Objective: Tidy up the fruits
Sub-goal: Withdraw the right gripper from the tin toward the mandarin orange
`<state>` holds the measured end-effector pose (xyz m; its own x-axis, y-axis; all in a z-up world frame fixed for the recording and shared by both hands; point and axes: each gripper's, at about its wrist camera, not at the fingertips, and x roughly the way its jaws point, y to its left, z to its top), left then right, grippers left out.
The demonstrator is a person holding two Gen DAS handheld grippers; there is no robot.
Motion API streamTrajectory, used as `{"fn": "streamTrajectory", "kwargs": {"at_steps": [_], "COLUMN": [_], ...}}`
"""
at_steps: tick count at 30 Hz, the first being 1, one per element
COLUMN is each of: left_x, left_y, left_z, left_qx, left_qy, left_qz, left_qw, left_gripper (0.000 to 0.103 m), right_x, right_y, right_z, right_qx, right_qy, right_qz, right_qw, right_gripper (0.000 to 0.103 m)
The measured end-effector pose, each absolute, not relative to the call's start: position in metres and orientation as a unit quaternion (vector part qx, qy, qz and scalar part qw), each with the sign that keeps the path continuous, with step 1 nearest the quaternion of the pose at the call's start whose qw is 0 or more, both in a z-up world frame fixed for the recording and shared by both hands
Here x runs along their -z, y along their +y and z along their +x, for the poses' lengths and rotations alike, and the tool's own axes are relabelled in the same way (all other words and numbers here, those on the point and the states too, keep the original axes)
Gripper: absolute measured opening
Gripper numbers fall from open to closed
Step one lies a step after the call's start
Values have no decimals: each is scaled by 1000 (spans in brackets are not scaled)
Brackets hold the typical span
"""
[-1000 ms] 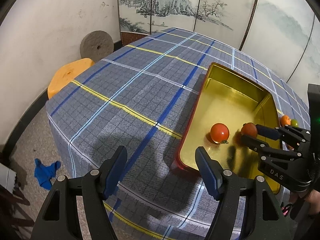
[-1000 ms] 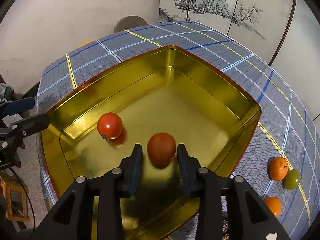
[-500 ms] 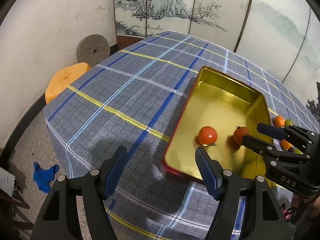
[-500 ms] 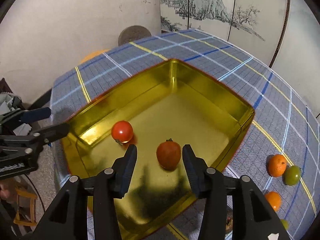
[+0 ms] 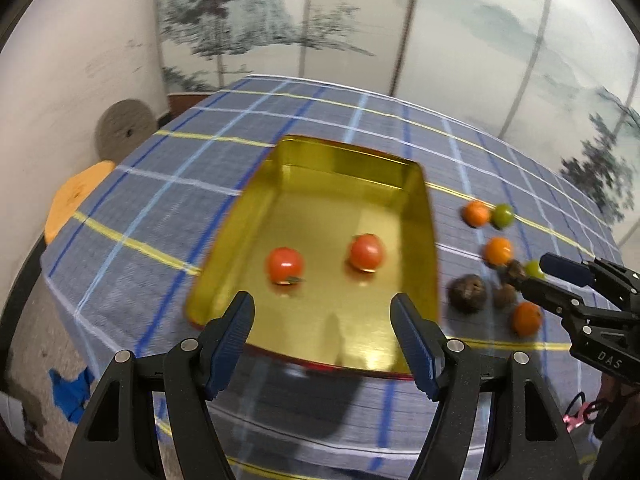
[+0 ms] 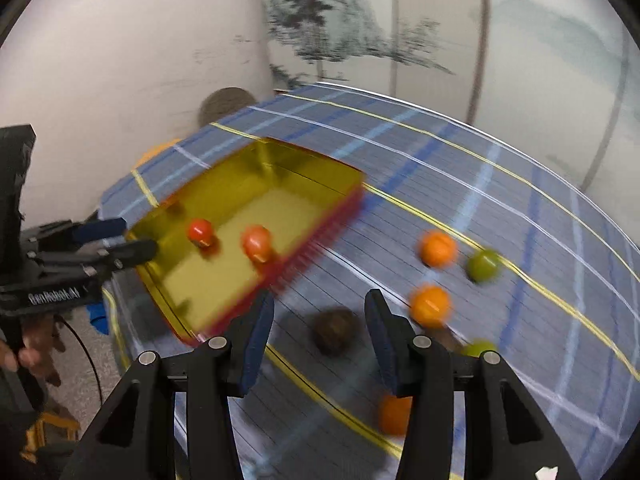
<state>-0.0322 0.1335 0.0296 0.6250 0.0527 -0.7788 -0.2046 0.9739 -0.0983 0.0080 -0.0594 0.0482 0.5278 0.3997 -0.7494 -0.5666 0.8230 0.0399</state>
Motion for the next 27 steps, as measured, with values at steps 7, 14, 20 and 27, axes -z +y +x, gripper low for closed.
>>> {"fn": "streamTrajectory", "kwargs": {"at_steps": [7, 14, 20, 27], "left_x": [-27, -18, -13, -8], "left_y": [93, 70, 57, 48], "left_z": [-27, -19, -13, -9], "left_qx": [-31, -13, -4, 4], "left_qy": [436, 449, 455, 460], "left_qz": [-64, -48, -37, -29], "left_qw": [897, 892, 889, 888], "left_gripper": [71, 71, 71, 71], "right_x": [-26, 0, 9, 19], "right_y": [-125, -133, -130, -123], "right_z": [-10, -10, -4, 3], "right_qx": [-227, -218, -221, -219], "right_qy": [430, 453, 454, 455], "right_qz": [-77, -63, -57, -66], "right_qw": [870, 862, 862, 861], "right_gripper": [45, 45, 45, 45]}}
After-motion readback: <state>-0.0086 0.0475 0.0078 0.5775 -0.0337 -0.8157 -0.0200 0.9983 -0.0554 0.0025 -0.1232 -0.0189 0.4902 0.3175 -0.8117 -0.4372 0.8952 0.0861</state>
